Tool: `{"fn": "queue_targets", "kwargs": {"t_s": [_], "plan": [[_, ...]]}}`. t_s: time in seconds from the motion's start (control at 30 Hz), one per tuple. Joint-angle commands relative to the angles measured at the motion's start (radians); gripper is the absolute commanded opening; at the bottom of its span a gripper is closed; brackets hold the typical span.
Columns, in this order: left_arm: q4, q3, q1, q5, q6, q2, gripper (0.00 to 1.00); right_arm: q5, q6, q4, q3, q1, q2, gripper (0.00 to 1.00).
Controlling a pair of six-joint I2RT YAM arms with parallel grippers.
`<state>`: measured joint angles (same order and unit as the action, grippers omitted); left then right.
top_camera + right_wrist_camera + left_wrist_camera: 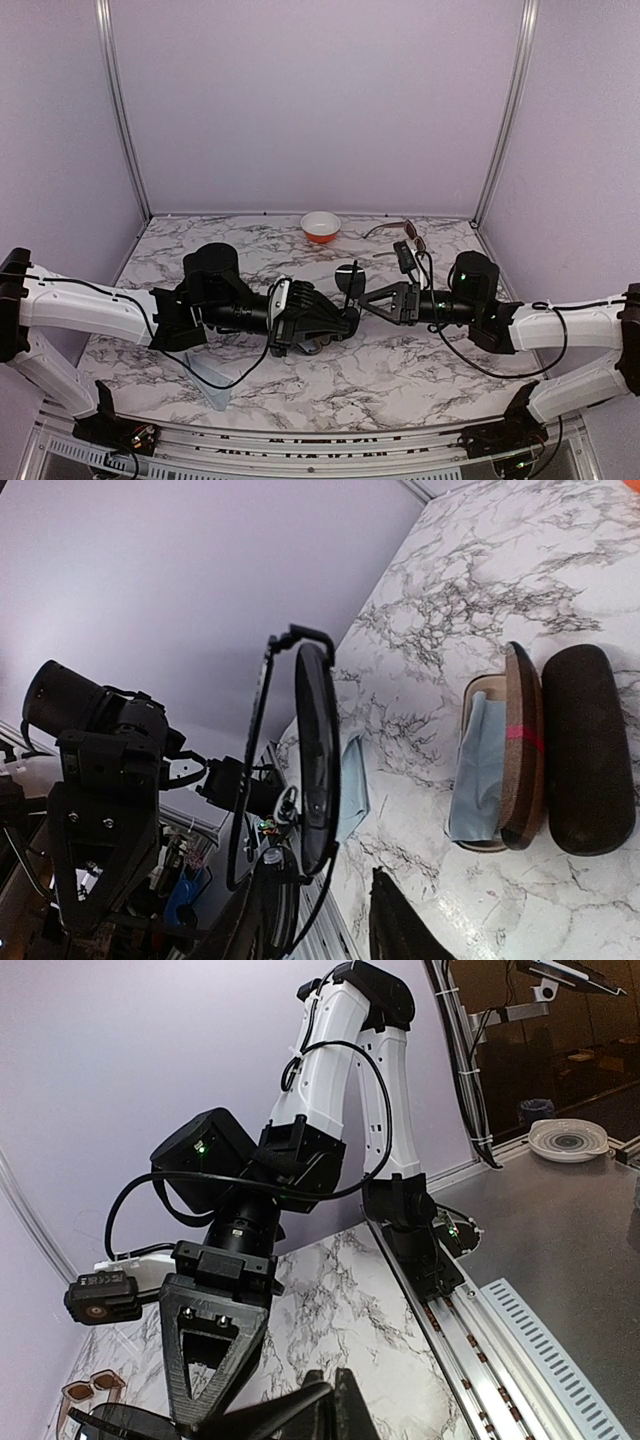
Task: Organize the sunglasses
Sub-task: Pass from the left arm to the right
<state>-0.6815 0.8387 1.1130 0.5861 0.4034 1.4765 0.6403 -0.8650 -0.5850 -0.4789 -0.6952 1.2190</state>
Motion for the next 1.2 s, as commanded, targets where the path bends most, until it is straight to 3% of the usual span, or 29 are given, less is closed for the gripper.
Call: {"fn": "queue_targets", "kwargs": {"t_s": [0.0, 0.37, 0.67, 0.87, 1.17], "plan": [[-0.009, 0.031, 0.005, 0.014, -0.006, -0.013, 0.0, 0.03, -0.025, -0.094, -0.045, -0.005, 0.031, 0.32], [-0.011, 0.025, 0.007, 0.007, -0.008, -0.013, 0.0, 0.034, -0.019, -0.119, -0.055, -0.019, 0.066, 0.12], [-0.01, 0.04, 0.007, -0.024, -0.018, 0.006, 0.0, 0.046, 0.005, -0.117, -0.058, -0.027, 0.04, 0.02], [-0.01, 0.029, 0.007, -0.052, -0.027, -0.002, 0.39, 0.007, 0.087, 0.037, -0.106, -0.027, 0.003, 0.0], [-0.012, -0.062, 0.008, -0.174, -0.029, -0.104, 0.7, -0.042, 0.164, 0.199, -0.181, 0.005, -0.046, 0.0]]}}
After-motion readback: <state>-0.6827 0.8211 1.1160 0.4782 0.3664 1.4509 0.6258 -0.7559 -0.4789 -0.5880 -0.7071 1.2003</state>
